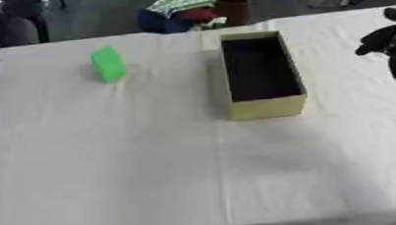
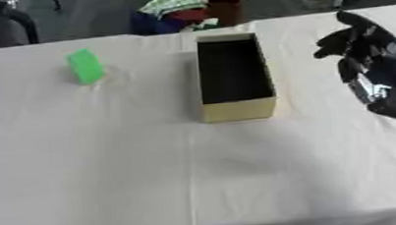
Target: Pick up objects on the table and place them in the box.
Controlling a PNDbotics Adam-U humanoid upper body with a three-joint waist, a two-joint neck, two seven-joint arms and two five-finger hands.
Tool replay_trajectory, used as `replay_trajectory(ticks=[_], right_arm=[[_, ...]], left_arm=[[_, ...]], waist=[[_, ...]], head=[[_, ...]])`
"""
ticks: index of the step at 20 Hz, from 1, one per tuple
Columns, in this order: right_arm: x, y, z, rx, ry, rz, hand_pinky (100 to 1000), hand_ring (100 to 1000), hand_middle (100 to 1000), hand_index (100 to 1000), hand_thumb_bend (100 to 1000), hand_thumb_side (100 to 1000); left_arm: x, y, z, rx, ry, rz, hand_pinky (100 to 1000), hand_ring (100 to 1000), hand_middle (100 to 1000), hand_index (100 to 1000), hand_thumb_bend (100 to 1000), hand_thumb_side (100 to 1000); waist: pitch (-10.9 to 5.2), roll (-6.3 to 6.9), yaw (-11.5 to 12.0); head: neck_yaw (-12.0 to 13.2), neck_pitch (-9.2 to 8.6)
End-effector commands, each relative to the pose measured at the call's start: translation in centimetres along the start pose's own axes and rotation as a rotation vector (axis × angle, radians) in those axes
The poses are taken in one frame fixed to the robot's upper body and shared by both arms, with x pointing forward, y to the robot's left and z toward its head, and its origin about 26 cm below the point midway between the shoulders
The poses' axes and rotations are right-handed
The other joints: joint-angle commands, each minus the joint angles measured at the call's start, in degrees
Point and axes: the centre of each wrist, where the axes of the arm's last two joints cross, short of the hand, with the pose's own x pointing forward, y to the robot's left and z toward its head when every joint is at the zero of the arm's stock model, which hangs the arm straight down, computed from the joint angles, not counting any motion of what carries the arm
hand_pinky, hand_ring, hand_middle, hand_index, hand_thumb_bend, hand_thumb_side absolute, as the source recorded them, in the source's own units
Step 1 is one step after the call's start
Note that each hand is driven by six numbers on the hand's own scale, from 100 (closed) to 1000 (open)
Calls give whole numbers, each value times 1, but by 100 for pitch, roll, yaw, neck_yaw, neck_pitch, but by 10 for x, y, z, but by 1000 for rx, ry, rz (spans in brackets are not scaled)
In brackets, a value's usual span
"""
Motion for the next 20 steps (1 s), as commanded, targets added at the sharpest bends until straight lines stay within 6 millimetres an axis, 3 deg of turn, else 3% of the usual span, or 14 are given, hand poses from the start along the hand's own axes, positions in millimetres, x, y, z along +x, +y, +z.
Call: replay_trajectory(ticks=[1, 4, 6, 9, 13, 20], right_arm=[[6, -6, -7, 14, -29, 17, 839, 727, 731, 994, 100, 475], [6, -7, -8, 16, -32, 18, 839, 726, 731, 994, 100, 475], [6, -7, -9, 18, -33, 17, 839, 726, 731, 994, 100, 476], [6, -7, -9, 18, -35, 18, 839, 726, 730, 994, 100, 476], [5, -8, -9, 17, -34, 17, 839, 726, 730, 993, 100, 476], [4, -8, -10, 16, -38, 17, 839, 727, 729, 993, 100, 474]], left_arm=[[4, 4, -4, -8, -21, -43, 719, 716, 734, 910, 100, 687], [7, -7, -5, -72, -30, -69, 730, 734, 754, 925, 100, 778], [9, -12, -5, -124, -34, -89, 729, 736, 760, 929, 159, 803], [10, -18, -5, -197, -40, -130, 723, 739, 766, 929, 265, 723], [11, -23, -4, -234, -42, -172, 712, 740, 769, 931, 342, 756], [15, -32, -2, -203, -51, -197, 688, 723, 752, 927, 396, 754]], waist=[[-56, 2, -22], [-23, 2, -45], [-4, 2, -50], [14, -4, -51], [32, -20, -45], [71, -68, -45]], head=[[101, 27], [166, 27], [202, 27], [218, 27], [208, 27], [236, 27]])
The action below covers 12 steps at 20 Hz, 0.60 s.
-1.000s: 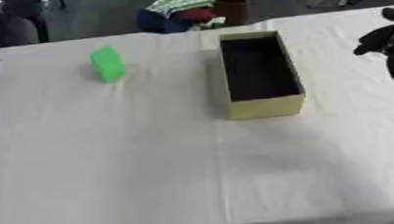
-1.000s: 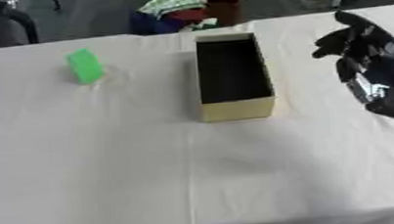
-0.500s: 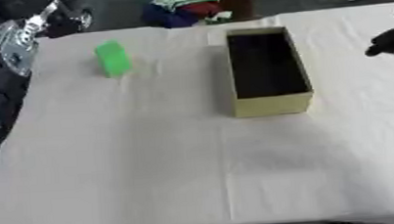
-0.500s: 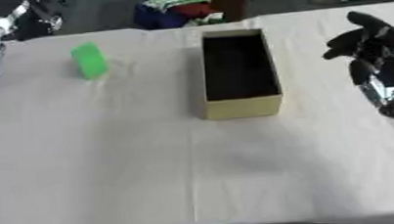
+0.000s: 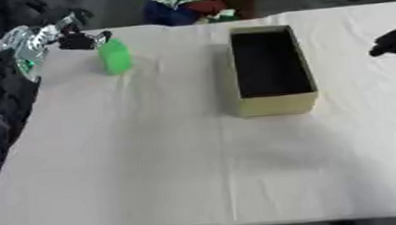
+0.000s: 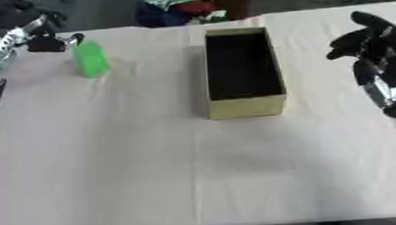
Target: Pick up objects on the table and place them in the box.
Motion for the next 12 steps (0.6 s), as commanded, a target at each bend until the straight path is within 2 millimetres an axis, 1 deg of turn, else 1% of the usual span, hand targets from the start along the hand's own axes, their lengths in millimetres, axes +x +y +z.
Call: replay_trajectory(ticks=[1, 7, 10, 11, 12], right_arm=[[5, -8, -5, 4, -21, 21, 839, 726, 729, 992, 100, 474], [4, -8, -6, 4, -26, 19, 839, 727, 728, 991, 100, 474], [4, -8, -6, 5, -28, 19, 839, 726, 727, 991, 100, 474], [4, -8, -7, 5, -28, 19, 839, 726, 727, 991, 100, 474], [4, -8, -7, 5, -29, 19, 839, 726, 727, 991, 100, 474]], left_arm=[[1, 13, 1, 58, 0, -26, 689, 719, 748, 926, 406, 757], [2, 6, 0, 75, 5, -51, 684, 709, 741, 927, 435, 763], [2, 3, 0, 74, 10, -65, 683, 707, 739, 927, 425, 735], [2, 2, 0, 72, 12, -69, 683, 704, 736, 927, 410, 701], [2, 1, 0, 70, 13, -71, 683, 703, 736, 927, 410, 699]], waist=[[-63, -16, -4], [-26, -48, -23], [-7, -57, -31], [-1, -59, -34], [4, -61, -37]], head=[[44, 27], [77, 27], [87, 27], [91, 27], [94, 27]])
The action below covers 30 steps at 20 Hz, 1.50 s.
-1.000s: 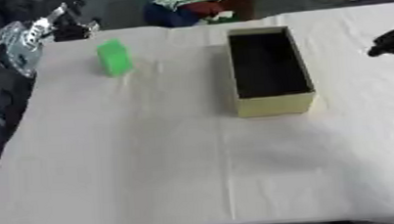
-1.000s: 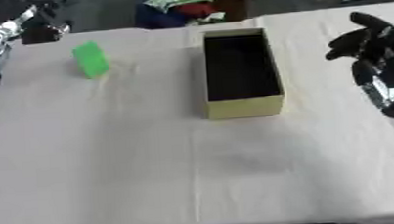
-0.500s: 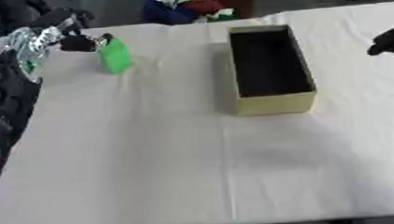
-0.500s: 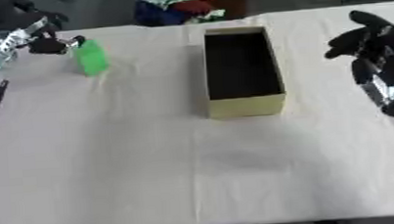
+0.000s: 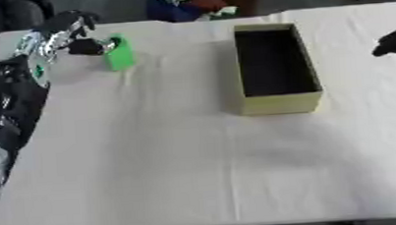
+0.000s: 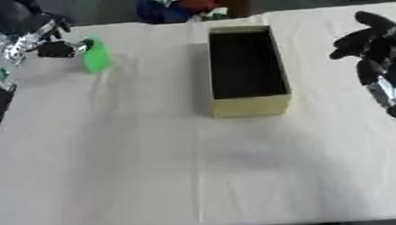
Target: Pick up objects on the table and place them in the box.
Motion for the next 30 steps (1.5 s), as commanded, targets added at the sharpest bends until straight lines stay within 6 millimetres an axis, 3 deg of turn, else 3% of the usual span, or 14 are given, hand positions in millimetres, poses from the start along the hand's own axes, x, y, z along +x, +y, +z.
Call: replay_trajectory(ticks=[1, 16, 20, 27, 30], right_arm=[[6, -8, -5, 3, -24, 24, 839, 727, 727, 991, 100, 473], [5, -8, -6, 6, -28, 23, 840, 728, 727, 991, 100, 473], [6, -7, -6, 7, -28, 22, 840, 728, 727, 990, 100, 473], [6, -7, -6, 9, -29, 22, 840, 728, 727, 990, 100, 472], [5, -7, -7, 10, -29, 21, 840, 729, 727, 990, 100, 471]], left_arm=[[-1, 12, 0, 33, 3, -26, 681, 697, 729, 926, 395, 673], [3, 1, -1, -24, 12, -36, 664, 647, 665, 901, 366, 701], [3, -1, -1, -45, 16, -40, 647, 621, 641, 892, 318, 682], [4, -4, -1, -48, 23, -31, 618, 573, 591, 883, 200, 485], [6, -3, -1, -30, 9, -19, 599, 536, 547, 864, 127, 320]], waist=[[-67, -9, -7], [-54, -14, -28], [-62, -7, -25], [-76, -10, -16], [-81, -14, -12]], head=[[19, 27], [31, 27], [30, 27], [23, 27], [22, 27]])
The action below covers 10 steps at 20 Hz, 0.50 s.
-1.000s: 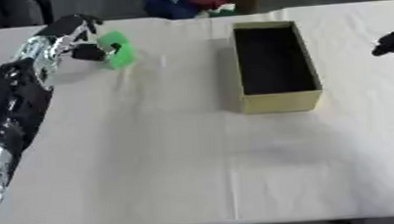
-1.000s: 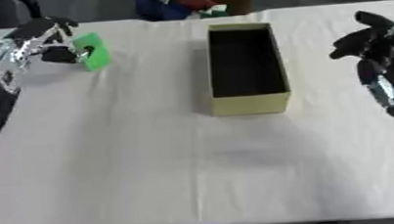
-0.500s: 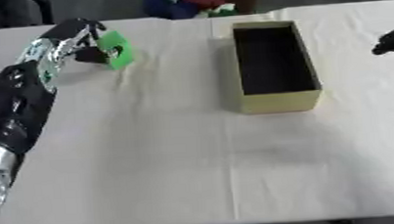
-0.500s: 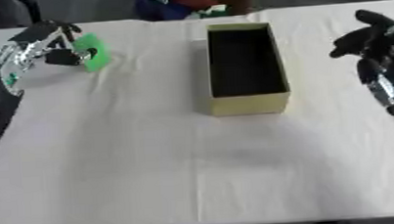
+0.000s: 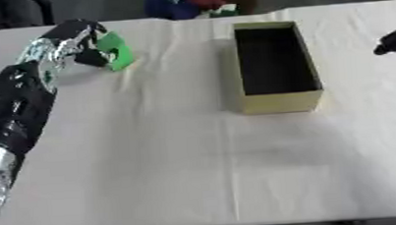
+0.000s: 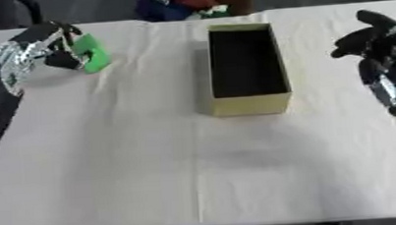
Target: Pick up objects on the table and place them in the box.
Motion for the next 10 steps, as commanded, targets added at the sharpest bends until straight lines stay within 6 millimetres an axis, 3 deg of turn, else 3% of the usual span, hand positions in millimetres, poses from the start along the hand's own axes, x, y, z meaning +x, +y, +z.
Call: replay_trajectory(ticks=[1, 2, 3, 4, 10], right_arm=[[6, -6, -5, 6, -23, 21, 840, 729, 727, 990, 100, 471], [5, -6, -5, 6, -23, 21, 840, 729, 727, 990, 100, 471], [5, -6, -5, 6, -23, 21, 840, 729, 727, 990, 100, 470], [5, -6, -5, 6, -22, 21, 840, 729, 727, 990, 100, 470], [5, -6, -5, 6, -20, 21, 840, 730, 727, 990, 100, 469]], left_arm=[[0, 9, 0, 34, -10, 4, 593, 525, 533, 858, 110, 271], [1, 10, 0, 42, -17, 10, 583, 509, 512, 847, 100, 198], [2, 11, 0, 52, -25, 17, 577, 499, 500, 840, 100, 236], [3, 13, 0, 63, -34, 24, 573, 492, 492, 835, 100, 182], [8, 36, 5, 159, -110, 69, 560, 469, 461, 815, 100, 193]], waist=[[-95, -16, 4], [-97, -18, 4], [-99, -20, 4], [-102, -21, 4], [-125, -23, 13]], head=[[15, 27], [14, 27], [11, 27], [9, 27], [-8, 27]])
